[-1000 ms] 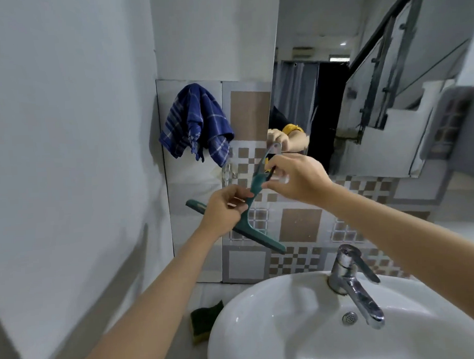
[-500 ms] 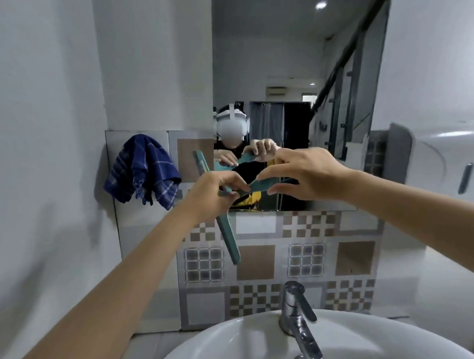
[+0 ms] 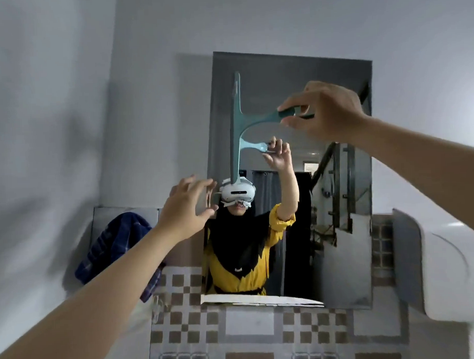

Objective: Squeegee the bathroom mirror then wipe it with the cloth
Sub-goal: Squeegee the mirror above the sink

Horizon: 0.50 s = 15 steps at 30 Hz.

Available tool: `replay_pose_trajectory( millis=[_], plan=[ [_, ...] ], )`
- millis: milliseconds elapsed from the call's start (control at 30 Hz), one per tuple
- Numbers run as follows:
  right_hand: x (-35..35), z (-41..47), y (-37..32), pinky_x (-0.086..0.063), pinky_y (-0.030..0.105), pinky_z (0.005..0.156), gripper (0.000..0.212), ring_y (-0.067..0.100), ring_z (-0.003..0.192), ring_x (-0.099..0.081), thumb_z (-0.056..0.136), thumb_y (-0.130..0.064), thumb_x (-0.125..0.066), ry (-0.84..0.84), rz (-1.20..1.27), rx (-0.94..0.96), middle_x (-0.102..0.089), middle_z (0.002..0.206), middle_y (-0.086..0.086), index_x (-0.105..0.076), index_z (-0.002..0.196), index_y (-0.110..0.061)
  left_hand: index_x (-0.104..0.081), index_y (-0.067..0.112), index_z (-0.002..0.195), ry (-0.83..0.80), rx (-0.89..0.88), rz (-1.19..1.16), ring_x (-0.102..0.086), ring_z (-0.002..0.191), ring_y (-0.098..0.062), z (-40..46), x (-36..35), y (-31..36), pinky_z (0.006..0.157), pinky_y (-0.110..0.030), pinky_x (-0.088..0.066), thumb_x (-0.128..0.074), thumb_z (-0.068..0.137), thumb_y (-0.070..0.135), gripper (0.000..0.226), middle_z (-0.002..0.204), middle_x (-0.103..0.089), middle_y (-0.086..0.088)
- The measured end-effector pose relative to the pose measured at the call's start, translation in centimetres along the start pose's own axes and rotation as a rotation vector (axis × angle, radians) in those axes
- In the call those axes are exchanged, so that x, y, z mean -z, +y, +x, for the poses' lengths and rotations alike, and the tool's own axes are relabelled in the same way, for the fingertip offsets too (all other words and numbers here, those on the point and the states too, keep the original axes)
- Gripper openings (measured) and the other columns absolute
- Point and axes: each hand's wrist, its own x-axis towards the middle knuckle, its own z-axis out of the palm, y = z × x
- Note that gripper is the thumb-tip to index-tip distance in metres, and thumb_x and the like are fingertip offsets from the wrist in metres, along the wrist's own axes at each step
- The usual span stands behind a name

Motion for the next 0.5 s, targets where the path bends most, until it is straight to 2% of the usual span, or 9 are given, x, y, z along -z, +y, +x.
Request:
replay_pose_trajectory(
  millis=[133, 267, 400, 500],
  plan=[
    [-0.4, 5.1, 0.2, -0.033, 0.029, 0.072, 0.027, 0.019, 0.088, -0.054, 0.088, -0.043, -0.062, 0.010, -0.017, 0.019, -0.053, 0.090, -0.006, -0.066, 0.114, -0.036, -0.007, 0.044, 0.146, -0.186, 0.033, 0.206, -0.007, 0.144, -0.035, 2.0, -1.1, -1.5, 0.112, -0.055, -0.025, -0.063, 0.082, 0.046, 0.085, 0.158, 0.000, -0.011],
    [-1.3, 8.2, 0.0, -0.035, 0.030, 0.073, 0.028, 0.020, 0.091, -0.054, 0.086, -0.044, -0.061, 0.054, -0.013, 0.005, -0.056, 0.094, -0.002, -0.066, 0.113, -0.037, 0.019, 0.052, 0.139, -0.281, 0.068, 0.293, 0.014, 0.143, -0.038, 2.7, -2.6, -2.7, 0.108, -0.063, -0.018, -0.064, 0.081, 0.049, 0.101, 0.155, 0.022, -0.014],
    [-2.7, 9.9, -0.3, -0.036, 0.030, 0.074, 0.032, 0.023, 0.097, -0.057, 0.082, -0.049, -0.066, 0.045, -0.024, -0.008, -0.060, 0.100, 0.001, -0.065, 0.112, -0.039, 0.029, 0.059, 0.130, -0.273, 0.071, 0.247, 0.018, 0.141, -0.039, 2.7, -3.4, -3.7, 0.104, -0.067, -0.028, -0.066, 0.080, 0.046, 0.108, 0.152, 0.030, -0.012],
    [-3.7, 10.5, -0.4, -0.035, 0.030, 0.072, 0.031, 0.022, 0.097, -0.057, 0.084, -0.047, -0.065, 0.044, -0.037, -0.016, -0.061, 0.097, -0.002, -0.066, 0.113, -0.037, 0.029, 0.061, 0.129, -0.273, 0.069, 0.208, 0.021, 0.140, -0.036, 2.6, -3.5, -4.1, 0.104, -0.069, -0.025, -0.067, 0.080, 0.043, 0.109, 0.152, 0.032, -0.010]
  ],
)
